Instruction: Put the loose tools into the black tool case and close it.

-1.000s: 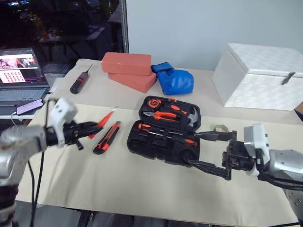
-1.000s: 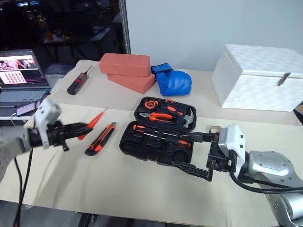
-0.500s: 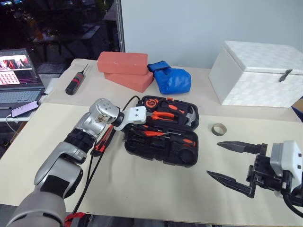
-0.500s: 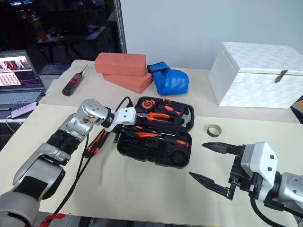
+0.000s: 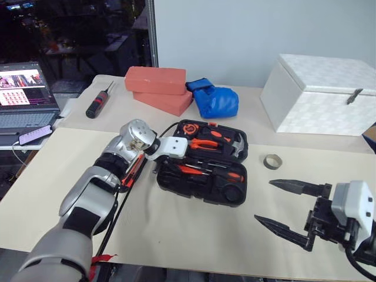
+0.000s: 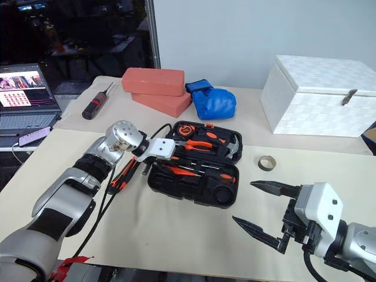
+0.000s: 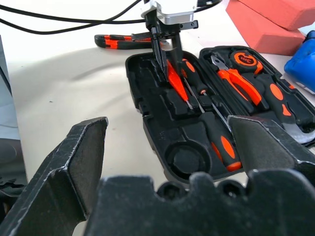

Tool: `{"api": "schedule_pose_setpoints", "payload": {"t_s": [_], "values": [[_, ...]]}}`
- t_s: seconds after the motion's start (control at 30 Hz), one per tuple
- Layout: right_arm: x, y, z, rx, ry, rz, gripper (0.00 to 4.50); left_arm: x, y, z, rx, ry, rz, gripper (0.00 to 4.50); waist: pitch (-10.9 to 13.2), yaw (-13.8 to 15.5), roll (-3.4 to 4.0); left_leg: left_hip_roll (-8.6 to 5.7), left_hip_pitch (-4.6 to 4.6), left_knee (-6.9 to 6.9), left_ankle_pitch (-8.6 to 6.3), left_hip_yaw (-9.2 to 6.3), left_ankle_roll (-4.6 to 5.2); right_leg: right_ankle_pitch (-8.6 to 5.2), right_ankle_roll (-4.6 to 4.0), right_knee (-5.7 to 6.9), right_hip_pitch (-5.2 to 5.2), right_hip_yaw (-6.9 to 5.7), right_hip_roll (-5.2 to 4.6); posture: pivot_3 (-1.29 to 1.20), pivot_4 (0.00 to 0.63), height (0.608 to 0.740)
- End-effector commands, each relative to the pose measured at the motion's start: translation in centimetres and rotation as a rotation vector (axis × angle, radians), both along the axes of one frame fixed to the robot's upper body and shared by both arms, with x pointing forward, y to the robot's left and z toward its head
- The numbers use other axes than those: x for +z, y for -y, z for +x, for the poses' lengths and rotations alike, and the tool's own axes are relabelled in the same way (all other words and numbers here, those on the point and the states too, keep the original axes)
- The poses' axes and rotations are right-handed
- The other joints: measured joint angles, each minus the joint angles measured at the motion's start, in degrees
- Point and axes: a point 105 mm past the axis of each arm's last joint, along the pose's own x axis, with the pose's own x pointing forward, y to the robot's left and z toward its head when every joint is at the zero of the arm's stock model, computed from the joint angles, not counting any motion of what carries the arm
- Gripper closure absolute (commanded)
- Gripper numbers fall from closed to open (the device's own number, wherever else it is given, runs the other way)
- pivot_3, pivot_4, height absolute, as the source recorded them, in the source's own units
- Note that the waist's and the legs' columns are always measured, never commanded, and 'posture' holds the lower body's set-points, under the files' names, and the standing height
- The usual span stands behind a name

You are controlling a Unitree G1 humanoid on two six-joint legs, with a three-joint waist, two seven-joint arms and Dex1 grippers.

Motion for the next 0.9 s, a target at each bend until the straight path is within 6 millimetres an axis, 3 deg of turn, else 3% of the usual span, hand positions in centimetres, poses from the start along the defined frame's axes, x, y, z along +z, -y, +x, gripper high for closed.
{"api": "schedule_pose_setpoints", "payload": {"t_s": [0.03,0.13,0.2,0.33,0.4,0.47,0.6,0.7,0.73,0.9], "values": [[0.7,0.0,-0.2,0.001,0.044,0.004,0.0,3.2,-0.7,0.1,0.046,-0.018,-0.087,1.8,0.0,-0.3,0.0,0.0,0.0,0.0,0.0,0.0,0.0,0.0,0.0,0.0,0.01,0.0,0.0,0.0,0.15,0.74],[0.7,0.0,-0.1,0.002,0.045,0.008,0.0,5.4,-1.0,-0.9,0.084,-0.127,-0.21,1.8,0.0,-0.7,0.0,0.02,-0.02,0.0,0.0,-0.02,0.0,0.0,0.0,0.03,-0.05,0.0,0.02,0.0,0.15,0.74],[0.7,-0.1,0.0,0.004,0.047,0.015,0.0,6.6,-0.7,-1.6,0.128,-0.195,-0.333,2.34,0.0,-0.7,0.01,0.03,-0.02,0.0,0.0,-0.05,0.0,-0.03,0.0,0.04,-0.05,-0.01,0.02,0.0,0.15,0.74],[0.7,-0.2,0.3,0.007,0.05,0.023,0.0,5.7,-0.2,-2.2,0.227,-0.197,-0.445,3.69,0.0,-0.6,0.09,0.02,0.02,0.0,-0.02,-0.06,0.03,-0.08,0.07,0.04,0.01,-0.02,-0.02,0.0,0.15,0.74],[0.8,-0.3,0.6,0.006,0.054,0.028,0.0,4.6,0.7,-1.9,0.322,-0.181,-0.532,4.45,0.0,-0.5,0.09,0.01,0.04,0.0,-0.02,-0.07,0.03,-0.08,0.08,0.06,0.03,-0.02,-0.01,0.0,0.15,0.74],[0.8,-0.3,0.7,0.003,0.057,0.025,0.0,2.5,0.8,-1.5,0.41,-0.15,-0.541,4.48,0.0,-0.2,0.06,0.0,0.08,0.02,-0.01,-0.09,0.03,-0.07,0.09,0.12,0.08,-0.02,-0.01,0.0,0.15,0.74],[0.5,-0.2,1.0,-0.017,0.037,0.013,0.0,-3.3,-0.2,-1.3,0.58,-0.169,-0.386,4.48,0.0,-0.3,0.06,-0.06,0.11,0.08,-0.01,-0.15,0.03,-0.07,0.08,0.26,0.09,-0.01,0.0,0.0,0.15,0.74],[0.1,0.2,1.3,-0.046,0.017,-0.001,0.0,-5.6,-0.2,-2.1,0.578,-0.188,-0.301,4.48,-0.1,-0.4,0.12,-0.07,0.44,0.07,-0.01,-0.17,0.03,-0.11,0.02,0.29,0.37,-0.01,0.0,0.0,0.15,0.74],[0.1,0.5,1.7,-0.078,0.015,0.006,0.0,-5.2,0.3,-2.3,0.567,-0.191,-0.336,4.48,-0.2,-0.4,0.13,-0.09,0.55,0.08,-0.01,-0.17,0.02,-0.13,-0.01,0.29,0.45,0.0,-0.02,0.0,0.15,0.74],[0.6,2.7,4.6,-0.323,0.089,-0.016,0.0,1.0,1.8,-3.4,0.458,-0.167,-0.666,4.48,-0.2,-0.8,0.13,-0.1,0.66,0.07,-0.04,-0.11,-0.02,-0.1,-0.12,0.29,0.4,0.03,-0.12,0.0,0.15,0.74]]}}
